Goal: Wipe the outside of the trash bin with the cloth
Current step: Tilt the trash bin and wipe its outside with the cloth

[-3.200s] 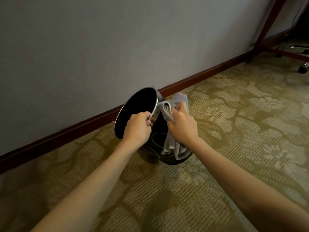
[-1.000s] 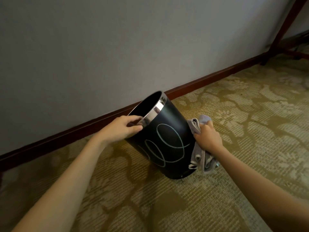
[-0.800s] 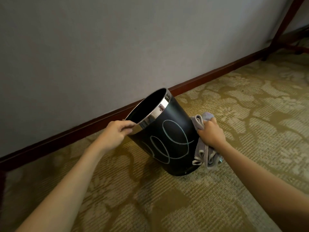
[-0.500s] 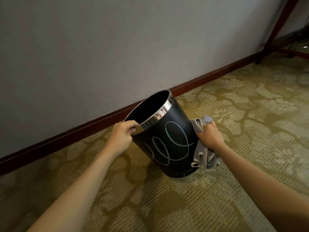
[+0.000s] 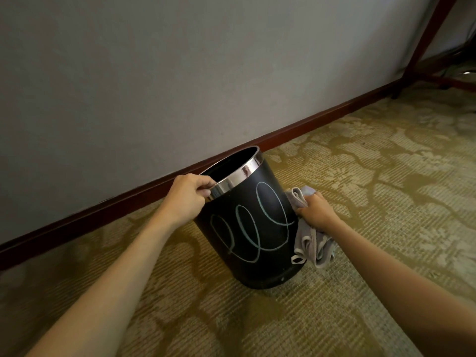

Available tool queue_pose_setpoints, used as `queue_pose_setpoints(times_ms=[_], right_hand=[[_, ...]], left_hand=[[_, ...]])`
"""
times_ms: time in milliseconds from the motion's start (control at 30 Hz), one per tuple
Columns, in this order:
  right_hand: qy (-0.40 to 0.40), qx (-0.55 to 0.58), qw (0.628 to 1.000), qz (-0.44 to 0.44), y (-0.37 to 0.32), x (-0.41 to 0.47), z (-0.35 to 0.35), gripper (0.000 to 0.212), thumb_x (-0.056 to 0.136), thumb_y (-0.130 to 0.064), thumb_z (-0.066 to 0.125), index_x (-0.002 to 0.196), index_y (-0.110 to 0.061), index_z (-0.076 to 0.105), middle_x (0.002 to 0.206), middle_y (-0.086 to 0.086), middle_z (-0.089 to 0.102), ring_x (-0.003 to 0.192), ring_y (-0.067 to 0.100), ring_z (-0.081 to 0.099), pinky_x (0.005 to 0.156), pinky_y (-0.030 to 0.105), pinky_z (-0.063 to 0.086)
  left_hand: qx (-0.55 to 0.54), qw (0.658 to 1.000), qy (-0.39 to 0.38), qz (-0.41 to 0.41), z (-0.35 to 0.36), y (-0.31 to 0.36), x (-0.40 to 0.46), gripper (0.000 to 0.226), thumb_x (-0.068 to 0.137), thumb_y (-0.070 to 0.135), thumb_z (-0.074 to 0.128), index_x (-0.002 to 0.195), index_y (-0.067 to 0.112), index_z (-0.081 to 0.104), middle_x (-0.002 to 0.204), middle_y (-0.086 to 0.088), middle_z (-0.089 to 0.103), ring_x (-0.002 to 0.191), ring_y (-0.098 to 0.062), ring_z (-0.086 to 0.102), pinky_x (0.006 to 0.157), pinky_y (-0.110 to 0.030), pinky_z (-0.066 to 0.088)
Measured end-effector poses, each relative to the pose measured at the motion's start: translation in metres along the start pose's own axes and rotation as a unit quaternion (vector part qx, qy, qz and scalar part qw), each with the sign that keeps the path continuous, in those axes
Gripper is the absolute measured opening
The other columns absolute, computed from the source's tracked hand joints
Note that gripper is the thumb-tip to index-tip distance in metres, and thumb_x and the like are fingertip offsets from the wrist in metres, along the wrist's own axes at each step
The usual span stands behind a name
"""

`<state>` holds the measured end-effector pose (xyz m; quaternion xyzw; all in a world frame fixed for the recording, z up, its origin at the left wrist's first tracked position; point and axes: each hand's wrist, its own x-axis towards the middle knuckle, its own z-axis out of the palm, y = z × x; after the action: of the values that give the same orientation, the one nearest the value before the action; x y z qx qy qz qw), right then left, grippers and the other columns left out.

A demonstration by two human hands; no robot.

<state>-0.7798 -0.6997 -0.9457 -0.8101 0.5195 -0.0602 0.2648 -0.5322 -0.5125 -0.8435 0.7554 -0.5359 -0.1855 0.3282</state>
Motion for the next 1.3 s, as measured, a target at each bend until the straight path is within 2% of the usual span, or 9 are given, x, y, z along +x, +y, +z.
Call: queue_pose_setpoints(times_ms=[67,300,467,533,667,833,967,1133,1300], right_hand=[[0.001,0.001,1.000,-0.006,-0.003,0.001,-0.001,0.020,0.088,-0.018,0.055,0.100,-0.003,0.061,0.121,0.016,0.050,0.104,0.033,0.049,0.082,0.037,0.045],[-0.001,-0.034,0.998,-0.060,-0.046,0.000,-0.025,0.023,0.091,-0.023,0.053,0.103,-0.005,0.060,0.123,0.014,0.042,0.101,0.034,0.053,0.089,0.040,0.045],[0.128,-0.032,0.965,-0.224,-0.114,-0.017,-0.038,0.009,0.090,-0.017,0.051,0.093,-0.012,0.058,0.114,0.003,0.040,0.072,0.021,0.056,0.056,0.025,0.046],[0.158,-0.068,0.952,-0.254,-0.115,-0.026,-0.028,0.016,0.089,-0.015,0.052,0.103,-0.013,0.060,0.115,0.004,0.040,0.071,0.018,0.052,0.054,0.027,0.047],[0.122,-0.145,0.963,-0.192,-0.077,-0.039,-0.009,0.024,0.089,-0.016,0.048,0.110,-0.013,0.060,0.114,0.009,0.043,0.078,0.030,0.056,0.062,0.040,0.050],[0.023,-0.212,0.975,-0.067,-0.030,-0.045,-0.004,0.020,0.092,-0.016,0.045,0.105,-0.006,0.057,0.103,0.007,0.037,0.097,0.035,0.056,0.064,0.038,0.040],[-0.004,-0.185,0.982,-0.028,-0.048,-0.039,-0.014,0.029,0.091,-0.016,0.047,0.117,-0.003,0.048,0.130,0.012,0.037,0.105,0.039,0.054,0.073,0.039,0.039],[0.128,-0.074,0.980,-0.135,-0.122,-0.036,-0.036,0.013,0.090,-0.016,0.045,0.094,-0.007,0.054,0.122,0.011,0.039,0.078,0.035,0.055,0.068,0.045,0.048],[0.181,-0.234,0.918,-0.264,-0.118,-0.048,-0.032,0.029,0.081,-0.007,0.055,0.109,-0.008,0.054,0.118,0.015,0.044,0.086,0.033,0.052,0.050,0.032,0.032]], left_hand=[[0.000,1.000,0.007,-0.016,-0.002,0.000,0.000,0.032,0.092,0.000,0.049,0.106,0.022,0.069,0.107,0.003,0.065,0.106,-0.011,0.056,0.092,-0.030,0.046],[-0.029,0.997,0.026,-0.061,-0.009,-0.012,-0.001,0.034,0.093,0.001,0.050,0.119,0.018,0.064,0.120,-0.001,0.064,0.119,-0.017,0.052,0.096,-0.028,0.039],[-0.024,0.996,0.030,-0.080,-0.008,-0.017,0.000,0.035,0.093,0.003,0.052,0.123,0.018,0.061,0.127,-0.002,0.060,0.124,-0.018,0.049,0.096,-0.030,0.039],[-0.029,0.996,0.041,-0.080,-0.008,-0.020,0.000,0.034,0.093,0.003,0.051,0.120,0.019,0.063,0.124,0.000,0.062,0.122,-0.016,0.049,0.094,-0.028,0.037],[-0.046,0.994,0.045,-0.088,-0.015,-0.030,-0.001,0.032,0.092,0.002,0.052,0.116,0.019,0.066,0.115,0.006,0.063,0.117,-0.014,0.051,0.092,-0.026,0.036],[-0.039,0.992,0.064,-0.105,-0.020,-0.038,-0.002,0.031,0.091,0.001,0.054,0.116,0.015,0.066,0.114,0.002,0.064,0.119,-0.018,0.052,0.094,-0.028,0.035],[-0.035,0.996,0.040,-0.069,-0.015,-0.027,-0.005,0.033,0.090,0.000,0.055,0.117,0.017,0.065,0.115,0.006,0.063,0.119,-0.016,0.052,0.095,-0.028,0.037],[-0.023,0.999,-0.015,-0.035,-0.002,-0.006,-0.002,0.038,0.090,-0.002,0.052,0.117,0.021,0.066,0.123,-0.002,0.063,0.120,-0.014,0.052,0.104,-0.037,0.041],[-0.028,0.998,0.009,-0.061,-0.004,-0.009,0.000,0.038,0.090,-0.002,0.053,0.120,0.018,0.064,0.126,-0.003,0.061,0.121,-0.015,0.051,0.101,-0.030,0.038]])
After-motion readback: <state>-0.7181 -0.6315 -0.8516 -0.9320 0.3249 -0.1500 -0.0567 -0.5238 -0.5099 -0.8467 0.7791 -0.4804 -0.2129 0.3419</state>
